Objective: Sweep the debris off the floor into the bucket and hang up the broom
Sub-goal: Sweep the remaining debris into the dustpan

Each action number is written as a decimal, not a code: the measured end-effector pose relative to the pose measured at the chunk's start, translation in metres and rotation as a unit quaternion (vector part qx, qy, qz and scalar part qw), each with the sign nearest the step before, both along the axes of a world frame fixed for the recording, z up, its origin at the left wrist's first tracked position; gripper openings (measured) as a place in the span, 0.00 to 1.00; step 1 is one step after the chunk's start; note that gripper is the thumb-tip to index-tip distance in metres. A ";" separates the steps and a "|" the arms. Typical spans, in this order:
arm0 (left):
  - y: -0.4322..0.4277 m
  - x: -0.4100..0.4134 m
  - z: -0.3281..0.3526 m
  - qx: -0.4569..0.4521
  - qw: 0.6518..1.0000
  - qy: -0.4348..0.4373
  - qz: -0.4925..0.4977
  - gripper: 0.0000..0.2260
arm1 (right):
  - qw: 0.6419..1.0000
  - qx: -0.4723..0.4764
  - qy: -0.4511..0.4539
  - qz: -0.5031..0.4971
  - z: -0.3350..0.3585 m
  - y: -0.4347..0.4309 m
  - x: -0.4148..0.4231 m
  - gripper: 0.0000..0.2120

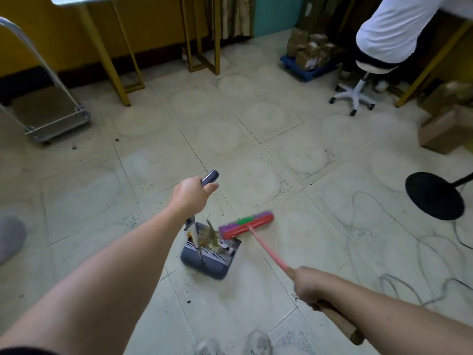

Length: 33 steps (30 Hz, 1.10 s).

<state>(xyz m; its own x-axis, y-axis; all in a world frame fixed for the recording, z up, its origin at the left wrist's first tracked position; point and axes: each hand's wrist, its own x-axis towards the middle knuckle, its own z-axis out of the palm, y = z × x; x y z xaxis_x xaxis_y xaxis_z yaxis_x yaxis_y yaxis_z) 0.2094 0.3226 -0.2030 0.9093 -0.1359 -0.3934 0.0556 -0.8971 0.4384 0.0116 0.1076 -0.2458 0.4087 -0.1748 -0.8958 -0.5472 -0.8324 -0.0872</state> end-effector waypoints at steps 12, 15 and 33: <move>0.004 -0.008 0.002 0.005 1.000 -0.013 0.004 0.18 | 0.998 -0.013 -0.040 -0.041 0.046 -0.036 0.011 0.21; 0.003 -0.008 0.001 -0.005 1.000 -0.013 0.009 0.17 | 0.997 -0.024 -0.056 -0.038 0.041 -0.034 0.036 0.20; 0.001 0.001 -0.003 -0.036 0.997 0.038 0.056 0.17 | 0.994 0.094 0.020 -0.043 -0.007 0.015 0.023 0.13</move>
